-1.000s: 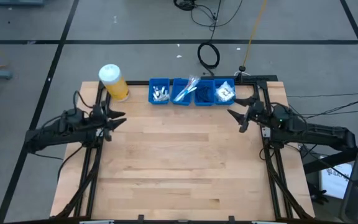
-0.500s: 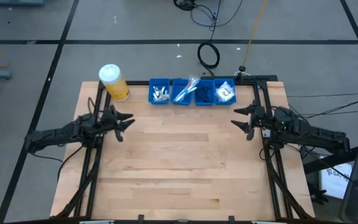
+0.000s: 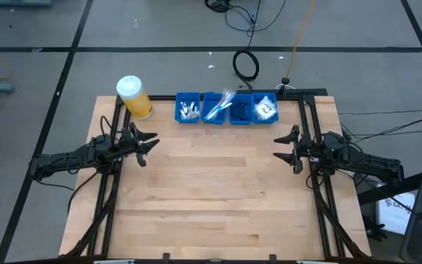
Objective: Pick & Place Travel size toiletries
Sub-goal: Return to Home Position
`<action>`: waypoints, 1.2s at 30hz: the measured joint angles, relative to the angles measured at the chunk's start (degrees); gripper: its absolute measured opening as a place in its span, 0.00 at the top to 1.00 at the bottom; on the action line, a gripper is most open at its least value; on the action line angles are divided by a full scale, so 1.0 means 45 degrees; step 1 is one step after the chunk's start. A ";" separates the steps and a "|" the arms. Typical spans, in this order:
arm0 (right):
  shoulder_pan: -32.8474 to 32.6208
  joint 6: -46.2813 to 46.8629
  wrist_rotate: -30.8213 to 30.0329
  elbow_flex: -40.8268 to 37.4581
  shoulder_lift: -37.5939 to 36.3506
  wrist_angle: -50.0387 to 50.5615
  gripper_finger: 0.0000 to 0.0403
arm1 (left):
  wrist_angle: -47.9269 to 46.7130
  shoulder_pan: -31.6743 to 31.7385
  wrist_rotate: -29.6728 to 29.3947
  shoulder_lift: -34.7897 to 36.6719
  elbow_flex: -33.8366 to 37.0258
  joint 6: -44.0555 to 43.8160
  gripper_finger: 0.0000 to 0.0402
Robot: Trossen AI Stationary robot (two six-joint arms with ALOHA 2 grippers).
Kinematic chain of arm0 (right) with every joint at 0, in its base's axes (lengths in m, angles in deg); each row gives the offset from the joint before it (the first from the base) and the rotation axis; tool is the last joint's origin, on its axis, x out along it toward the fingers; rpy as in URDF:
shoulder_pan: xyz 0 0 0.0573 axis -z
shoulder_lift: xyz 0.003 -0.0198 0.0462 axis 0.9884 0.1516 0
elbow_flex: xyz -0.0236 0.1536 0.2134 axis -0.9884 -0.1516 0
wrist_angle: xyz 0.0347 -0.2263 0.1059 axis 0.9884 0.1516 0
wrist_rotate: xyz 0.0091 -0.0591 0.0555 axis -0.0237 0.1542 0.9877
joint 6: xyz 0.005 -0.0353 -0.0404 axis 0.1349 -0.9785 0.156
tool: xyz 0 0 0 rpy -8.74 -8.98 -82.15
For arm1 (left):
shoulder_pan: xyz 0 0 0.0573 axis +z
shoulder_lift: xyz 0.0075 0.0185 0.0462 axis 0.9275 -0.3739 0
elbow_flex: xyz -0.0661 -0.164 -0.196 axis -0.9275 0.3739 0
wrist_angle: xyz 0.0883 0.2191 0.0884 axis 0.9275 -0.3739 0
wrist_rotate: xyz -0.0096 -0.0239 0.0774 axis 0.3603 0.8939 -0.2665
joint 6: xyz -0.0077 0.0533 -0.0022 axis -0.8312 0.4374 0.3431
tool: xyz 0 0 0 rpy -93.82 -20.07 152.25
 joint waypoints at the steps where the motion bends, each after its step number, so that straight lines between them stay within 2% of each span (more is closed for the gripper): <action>1: 0.0002 -0.0001 0.0002 -0.0005 -0.0208 0.0186 0.36 | -0.0004 0.0000 0.0001 -0.0004 0.0000 -0.0002 0.68; 9: 0.0000 -0.0198 -0.0397 -0.0519 -0.0185 0.0271 0.36 | 0.0326 0.0002 -0.0039 0.0000 0.0041 0.0039 0.68; 11: 0.0011 -0.0354 -0.0809 -0.0771 -0.0163 -0.0223 0.36 | 0.0381 0.0005 -0.0044 0.0000 0.0049 0.0039 0.68; 17: 0.0005 -0.0563 -0.0724 -0.1885 -0.0174 -0.1867 0.36 | 0.0413 0.0005 -0.0046 0.0000 0.0049 0.0039 0.68; 25: 0.0010 -0.0817 -0.1069 -0.1991 -0.0156 -0.1517 0.36 | 0.0442 0.0005 -0.0044 0.0000 0.0044 0.0039 0.68; 36: 0.0010 -0.0018 -0.1059 -0.2016 -0.0156 -0.1473 0.36 | 0.0467 0.0005 -0.0044 0.0000 0.0029 0.0039 0.68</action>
